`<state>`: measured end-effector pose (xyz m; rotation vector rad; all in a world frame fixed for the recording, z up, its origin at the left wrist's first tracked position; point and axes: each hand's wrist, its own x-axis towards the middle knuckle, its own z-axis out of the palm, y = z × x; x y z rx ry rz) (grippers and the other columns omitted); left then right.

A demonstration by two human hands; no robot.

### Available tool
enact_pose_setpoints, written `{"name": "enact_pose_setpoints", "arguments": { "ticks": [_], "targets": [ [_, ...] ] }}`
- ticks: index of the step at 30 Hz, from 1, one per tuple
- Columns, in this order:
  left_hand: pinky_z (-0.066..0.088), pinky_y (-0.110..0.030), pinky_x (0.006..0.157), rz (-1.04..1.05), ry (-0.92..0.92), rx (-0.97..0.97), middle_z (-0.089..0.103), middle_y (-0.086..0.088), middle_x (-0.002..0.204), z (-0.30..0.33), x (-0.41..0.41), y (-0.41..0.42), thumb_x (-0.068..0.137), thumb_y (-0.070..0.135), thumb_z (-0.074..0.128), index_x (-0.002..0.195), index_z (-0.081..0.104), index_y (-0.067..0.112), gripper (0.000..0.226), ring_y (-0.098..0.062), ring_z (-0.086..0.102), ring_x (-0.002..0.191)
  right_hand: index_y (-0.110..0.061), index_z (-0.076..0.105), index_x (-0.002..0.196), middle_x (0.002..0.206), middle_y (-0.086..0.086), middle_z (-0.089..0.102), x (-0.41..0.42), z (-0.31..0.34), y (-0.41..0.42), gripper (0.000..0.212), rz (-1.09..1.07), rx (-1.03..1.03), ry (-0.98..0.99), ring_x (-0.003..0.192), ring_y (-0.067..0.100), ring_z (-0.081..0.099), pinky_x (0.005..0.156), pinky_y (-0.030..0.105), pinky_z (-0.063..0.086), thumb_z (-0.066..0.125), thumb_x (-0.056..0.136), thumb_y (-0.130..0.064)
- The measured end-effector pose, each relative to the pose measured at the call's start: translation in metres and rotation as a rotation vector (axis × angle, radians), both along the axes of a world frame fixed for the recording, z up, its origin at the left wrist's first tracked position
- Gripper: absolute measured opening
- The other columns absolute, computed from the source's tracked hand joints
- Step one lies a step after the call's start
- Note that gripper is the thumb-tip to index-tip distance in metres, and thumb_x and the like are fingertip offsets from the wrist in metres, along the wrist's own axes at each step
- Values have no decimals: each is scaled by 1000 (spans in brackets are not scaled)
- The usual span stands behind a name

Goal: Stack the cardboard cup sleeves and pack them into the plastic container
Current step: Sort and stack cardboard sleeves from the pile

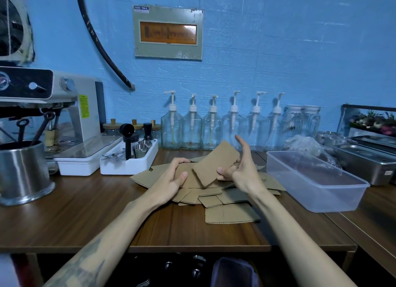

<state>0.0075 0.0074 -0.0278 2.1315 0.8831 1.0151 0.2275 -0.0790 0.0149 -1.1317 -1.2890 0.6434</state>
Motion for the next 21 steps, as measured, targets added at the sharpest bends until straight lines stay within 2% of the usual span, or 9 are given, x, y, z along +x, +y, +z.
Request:
{"name": "enact_pose_setpoints", "arguments": {
  "ticks": [1, 3, 5, 7, 10, 13, 16, 19, 21],
  "targets": [
    [46, -42, 102, -2, 2, -13, 60, 16, 116, 1, 0, -1, 100, 45, 47, 120, 43, 55, 23, -8, 58, 109, -34, 29, 147, 88, -1, 64, -5, -2, 2, 87, -34, -31, 4, 58, 15, 66, 67, 36, 61, 68, 83, 9],
    [45, -41, 103, -6, 6, -29, 58, 19, 121, 1, 1, -2, 92, 67, 43, 122, 41, 56, 33, -3, 56, 111, -20, 49, 137, 105, -3, 64, -10, -7, 6, 59, -178, -99, -84, 75, 26, 72, 75, 46, 61, 71, 86, -3],
    [48, -39, 100, -11, 5, -35, 58, 22, 121, 1, 0, -2, 82, 80, 45, 124, 40, 56, 49, 1, 58, 109, -16, 64, 118, 107, 2, 69, -13, -13, 9, 35, -355, -157, -390, 93, 27, 68, 85, 45, 55, 73, 85, -26],
    [51, -35, 93, -19, 2, -34, 61, 25, 114, 0, 1, -1, 79, 77, 56, 126, 40, 54, 55, 3, 61, 104, -17, 71, 101, 104, 4, 69, -16, -19, 7, 34, -462, -202, -610, 101, 27, 62, 85, 41, 52, 68, 85, -47],
    [52, -34, 92, -21, -3, -11, 60, 31, 106, -2, 2, -2, 79, 59, 68, 126, 40, 50, 54, 3, 61, 101, -14, 72, 89, 107, 8, 64, -20, -24, 5, 51, -540, -256, -817, 108, 30, 55, 85, 38, 49, 54, 88, -62],
    [50, -43, 98, -13, 10, 33, 61, 15, 107, -2, 2, -1, 87, 41, 64, 124, 39, 50, 46, -11, 61, 102, -16, 70, 109, 123, 8, 54, -22, -27, 3, 54, -536, -255, -1005, 119, 30, 43, 97, 41, 38, 45, 93, -62],
    [46, -42, 102, -25, 10, 54, 59, 11, 111, -1, 1, 1, 93, 28, 62, 122, 40, 50, 42, -6, 58, 106, -17, 61, 124, 128, 9, 49, -20, -25, 2, 50, -499, -224, -1071, 122, 31, 40, 99, 43, 35, 42, 97, -56],
    [44, -39, 104, -38, 26, 65, 58, 13, 115, 0, 1, 1, 96, 23, 59, 124, 41, 46, 41, -3, 55, 108, -26, 20, 155, 143, 8, 37, -15, -18, 2, 63, -369, -135, -957, 130, 28, 34, 108, 44, 32, 46, 100, -43],
    [42, -40, 106, -46, 38, 74, 57, 11, 120, 0, 1, 0, 98, 21, 57, 129, 41, 41, 40, -6, 54, 113, -36, 10, 156, 146, 3, 36, -15, -16, 1, 66, -293, -43, -1002, 129, 24, 33, 109, 43, 31, 46, 101, -36]
  ]
}}
